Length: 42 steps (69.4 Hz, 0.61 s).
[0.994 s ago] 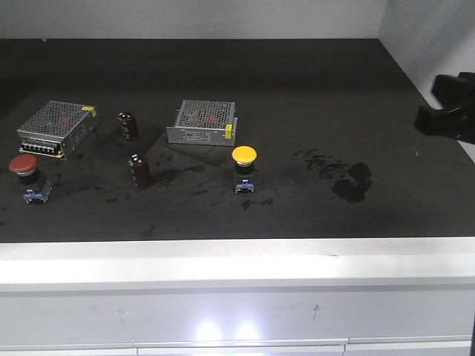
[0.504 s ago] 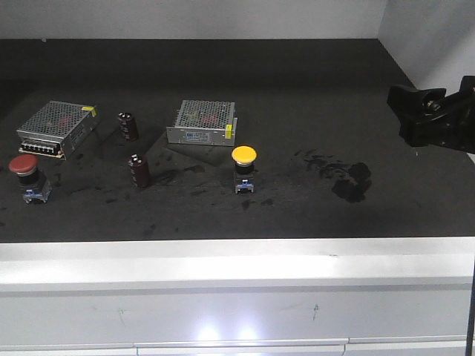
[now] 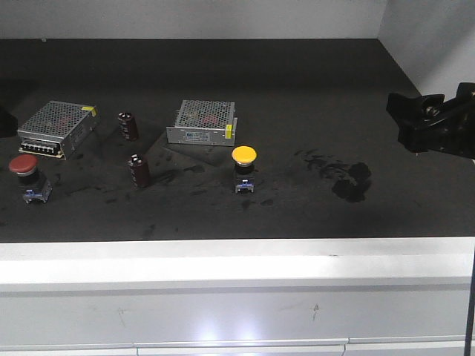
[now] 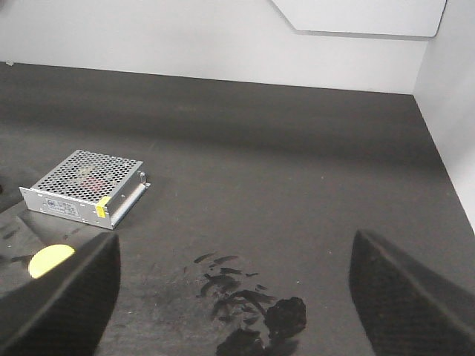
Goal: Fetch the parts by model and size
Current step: 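Move the left gripper down over the red-capped push button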
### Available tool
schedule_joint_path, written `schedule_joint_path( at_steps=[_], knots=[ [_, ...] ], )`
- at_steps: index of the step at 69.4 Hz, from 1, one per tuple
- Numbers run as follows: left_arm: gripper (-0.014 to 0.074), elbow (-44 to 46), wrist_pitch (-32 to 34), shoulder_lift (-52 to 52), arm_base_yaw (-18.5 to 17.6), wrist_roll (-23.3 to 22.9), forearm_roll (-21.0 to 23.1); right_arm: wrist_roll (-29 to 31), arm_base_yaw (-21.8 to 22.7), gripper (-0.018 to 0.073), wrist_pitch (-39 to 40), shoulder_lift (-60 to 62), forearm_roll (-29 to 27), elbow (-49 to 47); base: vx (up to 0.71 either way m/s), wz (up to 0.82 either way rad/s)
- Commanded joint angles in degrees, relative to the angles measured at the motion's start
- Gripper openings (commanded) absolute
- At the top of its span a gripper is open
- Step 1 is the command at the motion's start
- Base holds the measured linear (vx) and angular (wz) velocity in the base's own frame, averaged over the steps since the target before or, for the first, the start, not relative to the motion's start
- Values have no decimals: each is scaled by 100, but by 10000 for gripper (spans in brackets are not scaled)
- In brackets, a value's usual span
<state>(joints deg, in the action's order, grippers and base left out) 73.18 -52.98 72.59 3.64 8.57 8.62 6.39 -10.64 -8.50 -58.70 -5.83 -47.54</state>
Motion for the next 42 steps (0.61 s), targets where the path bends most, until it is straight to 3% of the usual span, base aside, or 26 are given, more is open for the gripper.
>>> schedule_joint_path(
  at_steps=[1,23,42],
  knots=[
    [590,773,-402,463,-7,-196,-121,24,-12,591,388,57,16,-171,0,0],
    [590,2380,-1810,2188,-7,-418,-120,24,-12,591,388,57,16,-171,0,0],
    [590,3021,-1803,2943,-7,-744,-736,24,-12,591,243,57,17,-171,0,0]
  ],
)
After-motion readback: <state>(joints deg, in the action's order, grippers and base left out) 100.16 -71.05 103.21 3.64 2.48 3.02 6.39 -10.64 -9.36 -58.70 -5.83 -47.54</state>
